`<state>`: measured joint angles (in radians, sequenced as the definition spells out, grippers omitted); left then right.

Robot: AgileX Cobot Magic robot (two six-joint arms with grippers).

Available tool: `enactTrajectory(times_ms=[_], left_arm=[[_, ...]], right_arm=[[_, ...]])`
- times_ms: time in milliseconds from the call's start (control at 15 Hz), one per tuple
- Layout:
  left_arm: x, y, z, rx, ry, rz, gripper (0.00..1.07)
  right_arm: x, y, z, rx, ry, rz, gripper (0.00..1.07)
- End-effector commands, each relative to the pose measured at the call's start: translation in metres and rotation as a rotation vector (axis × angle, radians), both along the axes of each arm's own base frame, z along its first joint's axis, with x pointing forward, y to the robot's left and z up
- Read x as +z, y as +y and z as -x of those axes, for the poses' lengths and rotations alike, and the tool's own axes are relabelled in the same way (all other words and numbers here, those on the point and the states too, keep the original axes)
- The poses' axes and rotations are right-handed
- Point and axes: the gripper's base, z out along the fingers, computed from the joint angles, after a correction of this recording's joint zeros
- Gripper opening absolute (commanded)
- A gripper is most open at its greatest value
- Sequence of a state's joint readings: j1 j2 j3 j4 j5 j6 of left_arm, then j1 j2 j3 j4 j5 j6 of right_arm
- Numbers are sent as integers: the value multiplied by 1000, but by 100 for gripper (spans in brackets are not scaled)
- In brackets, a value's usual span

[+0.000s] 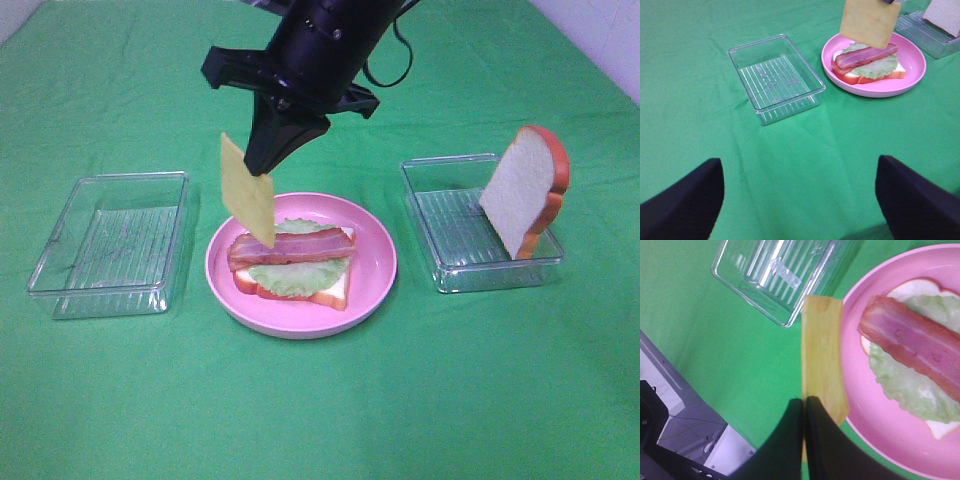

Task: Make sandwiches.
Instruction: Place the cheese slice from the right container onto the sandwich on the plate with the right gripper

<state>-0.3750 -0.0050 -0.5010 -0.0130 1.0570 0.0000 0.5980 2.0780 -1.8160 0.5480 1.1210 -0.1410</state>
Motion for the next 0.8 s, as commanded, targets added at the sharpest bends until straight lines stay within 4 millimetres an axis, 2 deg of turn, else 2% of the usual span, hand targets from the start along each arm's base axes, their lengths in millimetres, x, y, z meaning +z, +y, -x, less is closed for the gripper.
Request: enactTrajectory(times_ms=[67,467,800], left_arm=[[0,0,1,-5,-16,8,79],[0,0,1,-5,-16,8,79],[0,0,1,-5,-16,8,79]], right_arm=[[-21,9,2,-18,22,-28,0],[-65,10,-11,-51,31,50,0],[-71,-6,-23,-156,-76,236,0]])
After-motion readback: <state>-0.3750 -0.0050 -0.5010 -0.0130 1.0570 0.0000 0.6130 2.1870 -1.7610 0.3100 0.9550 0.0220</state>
